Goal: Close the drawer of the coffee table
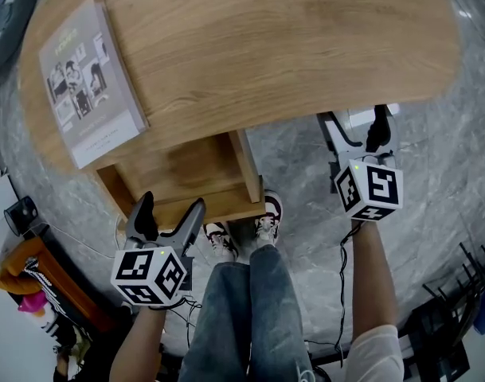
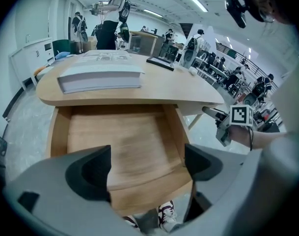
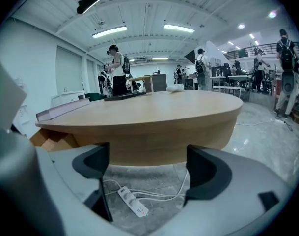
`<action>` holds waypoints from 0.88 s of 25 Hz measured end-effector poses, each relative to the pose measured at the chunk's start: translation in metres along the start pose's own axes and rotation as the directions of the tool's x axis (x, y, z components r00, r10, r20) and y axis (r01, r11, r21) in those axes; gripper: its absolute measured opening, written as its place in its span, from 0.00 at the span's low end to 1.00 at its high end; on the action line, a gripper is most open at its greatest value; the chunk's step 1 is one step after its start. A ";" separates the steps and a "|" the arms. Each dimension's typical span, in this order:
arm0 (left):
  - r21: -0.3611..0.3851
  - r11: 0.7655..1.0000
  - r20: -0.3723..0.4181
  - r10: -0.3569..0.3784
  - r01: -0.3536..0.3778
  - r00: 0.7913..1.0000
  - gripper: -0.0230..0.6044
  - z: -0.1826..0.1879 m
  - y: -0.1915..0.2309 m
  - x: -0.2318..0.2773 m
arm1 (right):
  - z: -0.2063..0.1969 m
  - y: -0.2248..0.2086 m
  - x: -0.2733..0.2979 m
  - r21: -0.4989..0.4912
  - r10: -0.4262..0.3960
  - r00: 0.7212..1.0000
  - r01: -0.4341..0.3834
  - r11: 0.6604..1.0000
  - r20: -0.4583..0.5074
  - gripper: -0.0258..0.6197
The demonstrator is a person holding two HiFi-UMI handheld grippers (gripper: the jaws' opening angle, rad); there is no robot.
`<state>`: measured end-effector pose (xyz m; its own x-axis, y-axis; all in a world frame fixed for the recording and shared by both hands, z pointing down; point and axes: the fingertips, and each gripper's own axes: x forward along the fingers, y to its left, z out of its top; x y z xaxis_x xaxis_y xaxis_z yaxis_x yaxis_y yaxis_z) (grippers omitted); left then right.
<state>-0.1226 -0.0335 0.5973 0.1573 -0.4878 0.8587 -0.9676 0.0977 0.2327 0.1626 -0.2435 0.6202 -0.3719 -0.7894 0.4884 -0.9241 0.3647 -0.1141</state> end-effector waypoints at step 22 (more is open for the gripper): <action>-0.049 0.998 0.196 -0.024 0.034 0.980 0.76 -0.047 0.018 -0.079 | -0.003 0.088 -0.150 0.121 -0.116 0.993 0.112 0.986 0.028 0.06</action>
<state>-0.1435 0.0482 0.5550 0.1385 -0.6504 0.7469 -0.9510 0.1232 0.2837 0.1373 -0.0916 0.5392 -0.2646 -0.8399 0.4738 -0.9637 0.2117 -0.1628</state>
